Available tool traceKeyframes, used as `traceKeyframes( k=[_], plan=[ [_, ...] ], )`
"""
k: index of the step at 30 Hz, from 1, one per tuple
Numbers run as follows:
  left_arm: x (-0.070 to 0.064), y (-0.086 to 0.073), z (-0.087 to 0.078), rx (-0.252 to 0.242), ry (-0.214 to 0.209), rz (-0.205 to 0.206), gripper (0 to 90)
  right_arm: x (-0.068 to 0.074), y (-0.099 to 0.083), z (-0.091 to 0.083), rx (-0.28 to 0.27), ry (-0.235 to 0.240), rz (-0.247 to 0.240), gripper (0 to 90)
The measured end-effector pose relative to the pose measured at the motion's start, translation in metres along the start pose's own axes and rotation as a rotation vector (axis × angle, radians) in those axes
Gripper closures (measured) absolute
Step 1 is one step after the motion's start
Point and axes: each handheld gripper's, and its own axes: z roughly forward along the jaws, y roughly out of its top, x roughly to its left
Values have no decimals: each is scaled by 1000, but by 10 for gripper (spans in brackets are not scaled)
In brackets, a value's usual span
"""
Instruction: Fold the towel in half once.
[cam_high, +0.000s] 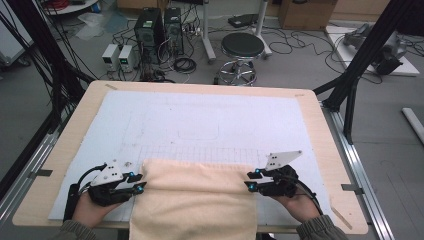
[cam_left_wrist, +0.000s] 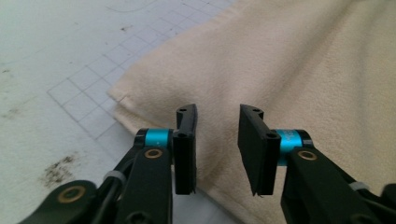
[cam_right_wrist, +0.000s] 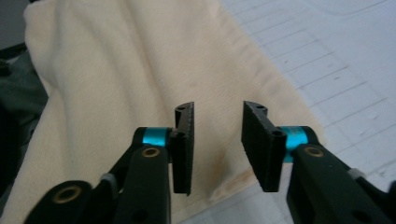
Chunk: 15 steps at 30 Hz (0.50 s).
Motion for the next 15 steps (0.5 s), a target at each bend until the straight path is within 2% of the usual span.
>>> traceKeyframes(
  k=[2,7,11,15],
  plan=[
    [3,3,0,-10,10,-6,604,-3,3,-1,-18,-22,-2,590],
    [12,16,13,-23,15,-4,561,-14,10,17,16,-42,-12,529],
    [18,22,28,-1,14,-8,542,-22,13,33,38,-54,-13,496],
    [26,23,45,44,9,-23,533,-32,13,45,61,-67,3,496]
  ],
)
